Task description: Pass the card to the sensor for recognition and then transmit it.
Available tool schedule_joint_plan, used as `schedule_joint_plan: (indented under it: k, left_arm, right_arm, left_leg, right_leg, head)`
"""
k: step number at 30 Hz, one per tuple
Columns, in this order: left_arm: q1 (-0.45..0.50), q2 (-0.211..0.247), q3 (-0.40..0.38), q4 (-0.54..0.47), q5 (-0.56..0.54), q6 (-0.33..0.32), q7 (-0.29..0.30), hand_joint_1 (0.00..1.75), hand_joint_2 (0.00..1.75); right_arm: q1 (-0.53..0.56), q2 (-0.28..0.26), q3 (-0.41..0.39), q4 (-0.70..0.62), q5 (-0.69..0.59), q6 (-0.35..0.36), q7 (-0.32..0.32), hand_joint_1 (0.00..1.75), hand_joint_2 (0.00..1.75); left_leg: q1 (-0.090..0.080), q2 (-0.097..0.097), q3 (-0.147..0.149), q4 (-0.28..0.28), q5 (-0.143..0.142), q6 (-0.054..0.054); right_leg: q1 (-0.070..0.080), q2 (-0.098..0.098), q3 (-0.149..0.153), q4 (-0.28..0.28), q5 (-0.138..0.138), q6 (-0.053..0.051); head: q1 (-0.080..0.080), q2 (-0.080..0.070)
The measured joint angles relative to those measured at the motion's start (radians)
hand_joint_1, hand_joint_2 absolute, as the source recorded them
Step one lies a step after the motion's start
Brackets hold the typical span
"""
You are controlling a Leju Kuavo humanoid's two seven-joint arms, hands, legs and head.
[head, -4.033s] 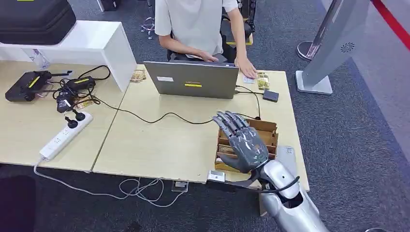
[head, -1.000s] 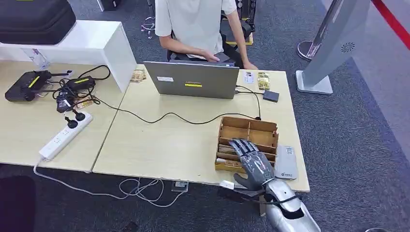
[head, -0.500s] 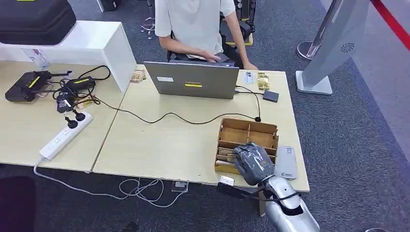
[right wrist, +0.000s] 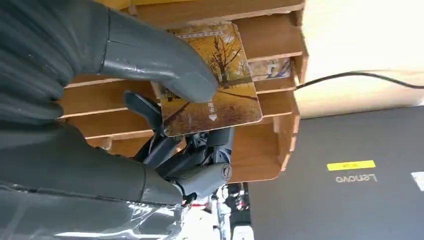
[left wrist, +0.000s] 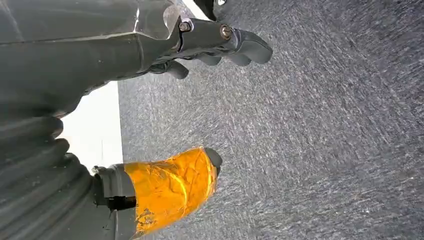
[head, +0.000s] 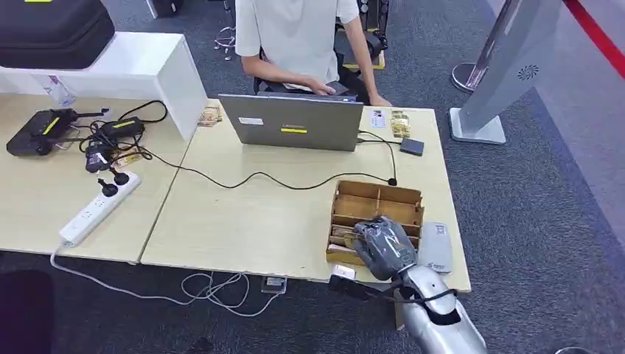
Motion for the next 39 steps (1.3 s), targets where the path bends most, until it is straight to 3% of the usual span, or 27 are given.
schedule_joint_plan:
  k: [5,10,18,23,29,35,39]
  left_arm:
    - [0.0,0.0,-0.002,0.0,-0.023,-0.008,0.01,0.0,1.75]
    - [-0.001,0.0,-0.011,0.0,-0.026,-0.014,0.009,0.0,1.75]
    - [-0.005,0.0,-0.034,0.0,-0.029,-0.026,0.009,0.0,1.75]
    - [-0.014,0.0,-0.058,0.0,-0.031,-0.037,0.009,0.0,1.75]
    - [-0.03,-0.005,-0.113,0.0,-0.031,-0.058,0.006,0.0,1.75]
    - [-0.041,-0.01,-0.147,0.0,-0.031,-0.062,0.004,0.0,1.75]
    - [-0.045,-0.01,-0.156,0.0,-0.031,-0.064,-0.004,0.0,1.75]
  right_arm:
    - [-0.102,0.029,-0.001,-0.017,-0.077,0.092,-0.015,1.75,1.75]
    - [-0.251,0.065,-0.015,-0.027,-0.141,0.161,0.014,1.75,1.75]
    - [-0.425,0.115,-0.036,-0.006,-0.202,0.204,0.05,1.75,1.75]
    - [-0.554,0.164,-0.05,0.077,-0.205,0.195,0.125,1.75,1.75]
    - [-0.691,0.222,-0.073,0.23,-0.145,0.13,0.3,1.75,1.75]
    - [-0.749,0.251,-0.09,0.324,-0.13,0.119,0.334,1.75,1.75]
    - [-0.765,0.262,-0.109,0.377,-0.116,0.12,0.412,1.75,1.75]
  left_leg:
    - [0.0,0.001,0.0,0.0,0.001,-0.001]
    - [0.0,0.001,0.0,0.0,0.002,-0.001]
    - [0.0,0.0,-0.001,0.0,0.002,-0.001]
    - [0.0,0.0,-0.001,0.0,0.002,-0.001]
    - [0.0,0.0,0.0,0.0,0.003,-0.001]
    - [0.0,0.0,0.0,0.0,0.002,-0.001]
    - [0.0,0.0,-0.001,0.0,0.002,-0.001]
  right_leg:
    - [0.0,0.0,-0.001,0.001,0.001,0.0]
    - [0.0,0.0,-0.001,0.001,0.001,-0.001]
    - [0.0,0.0,-0.001,0.001,0.001,-0.001]
    - [0.0,0.0,-0.001,0.001,0.001,-0.001]
    - [0.0,0.0,-0.001,0.001,0.001,-0.001]
    - [0.0,0.0,-0.001,0.001,0.001,-0.001]
    - [0.0,0.0,-0.001,0.001,0.001,-0.001]
  head:
    - [0.0,0.0]
    - [0.0,0.0]
    - [0.0,0.0]
    - [0.0,0.0]
    - [0.0,0.0]
    - [0.0,0.0]
    - [0.0,0.0]
